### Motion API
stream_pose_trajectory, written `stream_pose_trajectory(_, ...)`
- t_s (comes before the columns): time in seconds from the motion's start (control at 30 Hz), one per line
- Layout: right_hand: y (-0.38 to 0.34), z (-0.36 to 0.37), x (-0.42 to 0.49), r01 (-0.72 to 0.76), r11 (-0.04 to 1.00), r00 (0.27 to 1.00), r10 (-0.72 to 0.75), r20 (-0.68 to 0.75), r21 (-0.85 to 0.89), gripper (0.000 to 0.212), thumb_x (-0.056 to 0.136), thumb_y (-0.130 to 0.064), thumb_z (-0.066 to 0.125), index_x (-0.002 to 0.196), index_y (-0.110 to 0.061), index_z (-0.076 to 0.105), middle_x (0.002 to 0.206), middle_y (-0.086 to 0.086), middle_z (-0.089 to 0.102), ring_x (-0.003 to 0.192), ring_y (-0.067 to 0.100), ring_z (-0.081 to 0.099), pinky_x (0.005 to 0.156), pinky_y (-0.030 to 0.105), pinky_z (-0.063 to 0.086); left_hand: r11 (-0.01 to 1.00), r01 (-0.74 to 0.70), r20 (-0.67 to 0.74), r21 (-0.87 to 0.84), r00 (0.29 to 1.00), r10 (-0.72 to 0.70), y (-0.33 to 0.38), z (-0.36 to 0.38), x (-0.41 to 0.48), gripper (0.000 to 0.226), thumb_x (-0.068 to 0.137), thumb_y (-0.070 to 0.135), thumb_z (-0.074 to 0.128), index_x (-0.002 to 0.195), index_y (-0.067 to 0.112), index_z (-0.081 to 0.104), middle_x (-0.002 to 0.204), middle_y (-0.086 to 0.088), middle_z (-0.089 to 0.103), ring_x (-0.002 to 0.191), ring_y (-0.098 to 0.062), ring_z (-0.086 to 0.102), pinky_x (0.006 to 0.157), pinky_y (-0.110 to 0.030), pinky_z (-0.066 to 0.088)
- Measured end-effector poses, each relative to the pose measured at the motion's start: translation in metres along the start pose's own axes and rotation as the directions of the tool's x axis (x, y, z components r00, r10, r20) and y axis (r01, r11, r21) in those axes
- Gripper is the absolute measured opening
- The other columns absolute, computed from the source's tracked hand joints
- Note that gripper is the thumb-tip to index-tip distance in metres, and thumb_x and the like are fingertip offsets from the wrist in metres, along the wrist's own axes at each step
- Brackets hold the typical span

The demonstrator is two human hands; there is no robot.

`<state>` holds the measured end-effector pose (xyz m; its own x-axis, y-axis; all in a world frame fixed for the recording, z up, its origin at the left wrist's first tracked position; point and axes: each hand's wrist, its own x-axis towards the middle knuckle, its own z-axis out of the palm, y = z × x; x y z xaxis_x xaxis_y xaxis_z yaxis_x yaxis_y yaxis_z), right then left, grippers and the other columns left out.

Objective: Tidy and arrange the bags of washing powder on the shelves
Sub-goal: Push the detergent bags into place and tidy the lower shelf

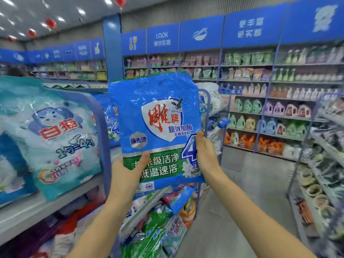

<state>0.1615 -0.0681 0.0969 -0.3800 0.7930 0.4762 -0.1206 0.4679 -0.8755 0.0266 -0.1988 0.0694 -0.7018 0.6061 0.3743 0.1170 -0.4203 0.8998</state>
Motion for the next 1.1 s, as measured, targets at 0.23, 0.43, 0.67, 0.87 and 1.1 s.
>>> stream_pose_trajectory(0.23, 0.055, -0.049, 0.091, -0.062, 0.998, 0.994, 0.063, 0.093, -0.011, 0.079, 0.078, -0.065, 0.029, 0.104, 0.005, 0.053, 0.108, 0.037, 0.054, 0.101, 0.049, 0.054, 0.088, 0.053, 0.045, 0.999, 0.01, -0.084, 0.037, 0.996, -0.007, -0.048, 0.086, 0.048, 0.036, 0.063, 0.054, 0.063, 0.083, 0.024, 0.064, 0.073, 0.011, 0.074, 0.066, -0.008, 0.07, 0.052, -0.021, 0.053)
stream_pose_trajectory(0.43, 0.089, -0.035, 0.185, -0.115, 0.987, 0.984, 0.097, 0.152, 0.116, 0.05, 0.095, -0.047, 0.033, 0.106, -0.005, 0.057, 0.099, 0.003, 0.062, 0.087, 0.0, 0.062, 0.079, 0.03, 0.049, 0.996, 0.034, -0.12, 0.085, 0.992, -0.024, -0.061, 0.108, 0.124, 0.038, 0.064, 0.052, 0.064, 0.087, 0.021, 0.064, 0.076, 0.004, 0.075, 0.07, -0.016, 0.072, 0.056, -0.026, 0.053)
stream_pose_trajectory(0.67, 0.127, 0.021, 0.291, -0.143, 0.968, 0.948, 0.075, 0.308, 0.205, 0.032, 0.099, -0.041, 0.033, 0.08, -0.027, 0.054, 0.058, -0.022, 0.066, 0.054, -0.008, 0.062, 0.046, 0.008, 0.046, 0.97, 0.167, -0.226, 0.177, 0.966, -0.125, -0.071, 0.095, 0.222, 0.053, 0.067, 0.061, 0.063, 0.102, 0.021, 0.061, 0.1, -0.001, 0.072, 0.093, -0.02, 0.067, 0.088, -0.039, 0.051)
stream_pose_trajectory(0.87, 0.164, 0.081, 0.352, -0.2, 0.952, 0.892, 0.079, 0.444, 0.233, 0.035, 0.099, -0.041, 0.034, 0.081, -0.022, 0.055, 0.062, -0.013, 0.067, 0.052, -0.001, 0.065, 0.043, 0.013, 0.047, 0.941, 0.252, -0.363, 0.227, 0.918, -0.158, -0.087, 0.072, 0.279, 0.027, 0.083, 0.04, 0.067, 0.097, 0.017, 0.062, 0.074, 0.005, 0.075, 0.064, -0.008, 0.07, 0.049, -0.02, 0.051)
stream_pose_trajectory(1.1, 0.2, 0.144, 0.404, -0.193, 0.97, 0.764, 0.055, 0.643, 0.146, 0.035, 0.099, -0.047, 0.031, 0.086, -0.024, 0.054, 0.088, -0.004, 0.068, 0.069, 0.004, 0.067, 0.056, 0.02, 0.051, 0.95, 0.293, -0.653, 0.109, 0.742, -0.154, -0.116, 0.054, 0.332, 0.031, 0.082, 0.023, 0.073, 0.106, 0.009, 0.061, 0.081, -0.007, 0.072, 0.06, -0.016, 0.069, 0.042, -0.023, 0.05)
